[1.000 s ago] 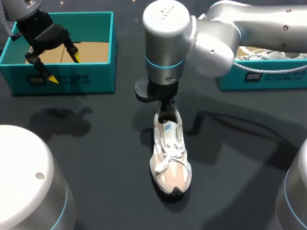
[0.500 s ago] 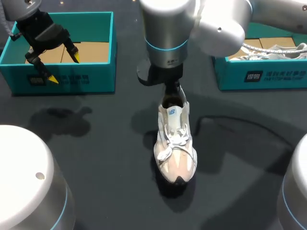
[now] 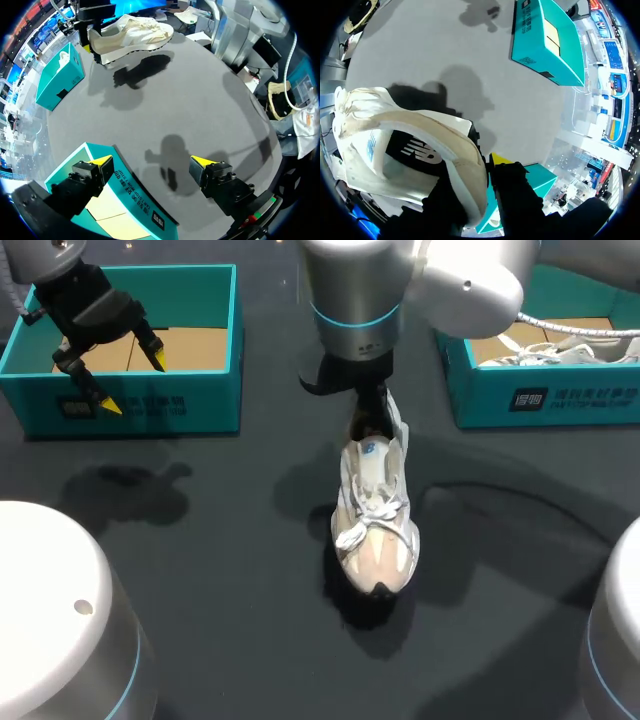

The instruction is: Take the shoe out of the shoebox, open the shoe tongue, remove and reinsert the insole, then place the shoe into the shoebox

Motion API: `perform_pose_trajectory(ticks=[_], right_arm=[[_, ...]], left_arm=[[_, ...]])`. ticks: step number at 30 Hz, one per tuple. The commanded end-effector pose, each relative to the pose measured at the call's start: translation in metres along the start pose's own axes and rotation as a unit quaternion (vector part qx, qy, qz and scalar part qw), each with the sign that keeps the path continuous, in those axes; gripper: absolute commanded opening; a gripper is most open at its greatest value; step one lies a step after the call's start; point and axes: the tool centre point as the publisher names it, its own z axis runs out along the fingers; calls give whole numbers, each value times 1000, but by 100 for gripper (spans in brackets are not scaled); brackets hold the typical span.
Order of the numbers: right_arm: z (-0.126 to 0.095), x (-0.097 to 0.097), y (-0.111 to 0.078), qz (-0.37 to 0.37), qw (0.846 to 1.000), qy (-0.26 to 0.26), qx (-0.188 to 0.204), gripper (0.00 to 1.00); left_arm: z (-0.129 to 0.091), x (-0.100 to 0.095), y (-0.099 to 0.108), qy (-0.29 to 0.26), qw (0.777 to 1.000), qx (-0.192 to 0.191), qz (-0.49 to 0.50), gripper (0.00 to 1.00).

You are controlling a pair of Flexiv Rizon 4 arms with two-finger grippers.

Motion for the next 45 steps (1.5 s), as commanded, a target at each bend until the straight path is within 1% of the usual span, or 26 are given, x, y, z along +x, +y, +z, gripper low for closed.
perform_pose_trajectory(ticks=[1, 3, 4, 5, 6, 7, 25, 27, 28, 30, 34, 37, 41, 45], right_arm=[[-32, -10, -44, -22, 1000, -5, 1, 0], [-30, -20, -60, -24, 1000, -1, 2, 0], [-29, -24, -66, -30, 999, -7, -12, 0], [-29, -28, -73, -17, 1000, 4, -1, 0], [-26, -32, -79, 0, 999, 34, 17, 0], [-23, -35, -82, 5, 998, 51, 39, 0], [-23, -35, -82, 5, 998, 51, 39, 0], [-33, -45, -106, 6, 998, 41, 47, 0], [-37, -50, -118, 3, 998, 33, 44, 0], [-43, -60, -140, 0, 998, 28, 52, 0], [-50, -77, -185, -17, 998, 17, 55, 0], [-48, -89, -221, -26, 997, 14, 64, 0], [-40, -107, -268, -40, 996, 13, 77, 0], [-40, -107, -268, -40, 996, 13, 77, 0]], left_arm=[[0, 1, 0, 0, 1000, -1, 0, 100], [0, 1, 0, 0, 1000, -1, 0, 100], [0, 1, 0, 0, 1000, -1, 0, 100], [0, 1, 0, 0, 1000, -1, 0, 100], [0, 1, 0, 0, 1000, -1, 0, 100], [0, 1, 0, 0, 1000, -1, 0, 100], [0, 1, 0, 0, 1000, -1, 0, 100], [0, 1, 0, 0, 1000, -1, 0, 100], [0, 1, 0, 0, 1000, -1, 0, 100], [0, 1, 0, 0, 1000, -1, 0, 100], [0, 1, 0, 0, 1000, -1, 0, 100], [0, 1, 0, 0, 1000, -1, 0, 100], [0, 1, 0, 0, 1000, -1, 0, 100], [0, 1, 0, 0, 1000, -1, 0, 100]])
